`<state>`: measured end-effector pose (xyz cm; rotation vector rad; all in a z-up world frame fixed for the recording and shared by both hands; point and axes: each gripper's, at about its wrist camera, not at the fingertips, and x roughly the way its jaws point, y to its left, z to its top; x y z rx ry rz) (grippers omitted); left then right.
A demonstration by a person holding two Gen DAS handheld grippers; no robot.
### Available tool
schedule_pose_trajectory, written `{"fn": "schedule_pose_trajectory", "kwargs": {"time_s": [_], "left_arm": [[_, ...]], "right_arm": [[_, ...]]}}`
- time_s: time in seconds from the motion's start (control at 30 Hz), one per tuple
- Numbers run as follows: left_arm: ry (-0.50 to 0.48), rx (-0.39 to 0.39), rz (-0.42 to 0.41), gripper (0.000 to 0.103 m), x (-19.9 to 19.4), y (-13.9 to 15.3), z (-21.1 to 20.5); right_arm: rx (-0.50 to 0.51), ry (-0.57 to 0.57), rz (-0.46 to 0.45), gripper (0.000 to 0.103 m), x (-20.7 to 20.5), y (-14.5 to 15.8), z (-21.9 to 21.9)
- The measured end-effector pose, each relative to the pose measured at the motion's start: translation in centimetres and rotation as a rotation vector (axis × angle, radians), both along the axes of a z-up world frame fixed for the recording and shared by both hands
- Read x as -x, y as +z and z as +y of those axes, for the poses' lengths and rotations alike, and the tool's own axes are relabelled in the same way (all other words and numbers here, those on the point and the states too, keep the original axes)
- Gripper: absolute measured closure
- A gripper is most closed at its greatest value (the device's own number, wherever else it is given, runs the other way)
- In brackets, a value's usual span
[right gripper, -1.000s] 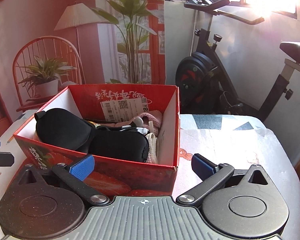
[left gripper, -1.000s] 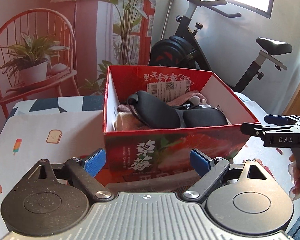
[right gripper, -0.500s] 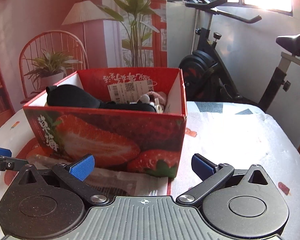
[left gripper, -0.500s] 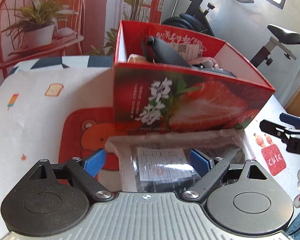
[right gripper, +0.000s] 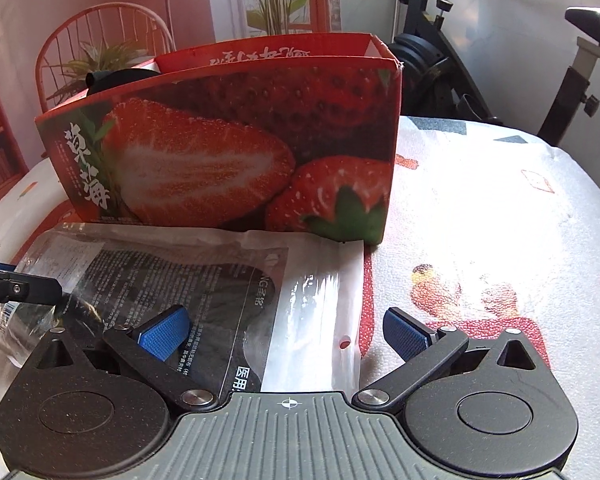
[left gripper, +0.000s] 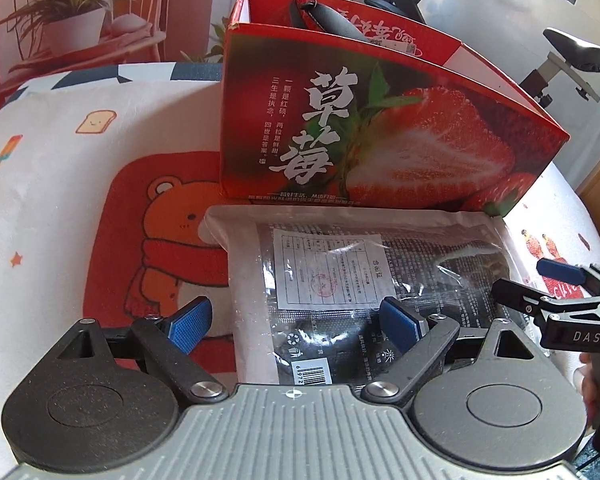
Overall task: Organize soft objects
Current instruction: 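Move both grippers down to the clear plastic bag of black items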
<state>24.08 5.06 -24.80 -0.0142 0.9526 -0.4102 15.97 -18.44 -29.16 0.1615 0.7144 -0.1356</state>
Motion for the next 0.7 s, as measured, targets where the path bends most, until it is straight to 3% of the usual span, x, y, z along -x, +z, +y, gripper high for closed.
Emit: {"fn": "schedule_pose_trajectory", "kwargs": {"time_s": [0.17, 0.7], "left_arm": [[0.029, 0.03, 0.016, 0.0, -0.3, -0.6, 0.4], [0.079, 0.029, -0.024, 0.0, -0.1, -0.9, -0.1]], "right_arm": [[-0.059, 0.009, -0.02, 0.0, -0.1, -0.6, -1.0], [-0.062, 0.034, -0.077, 0.0, 0.6, -1.1, -1.3]]}}
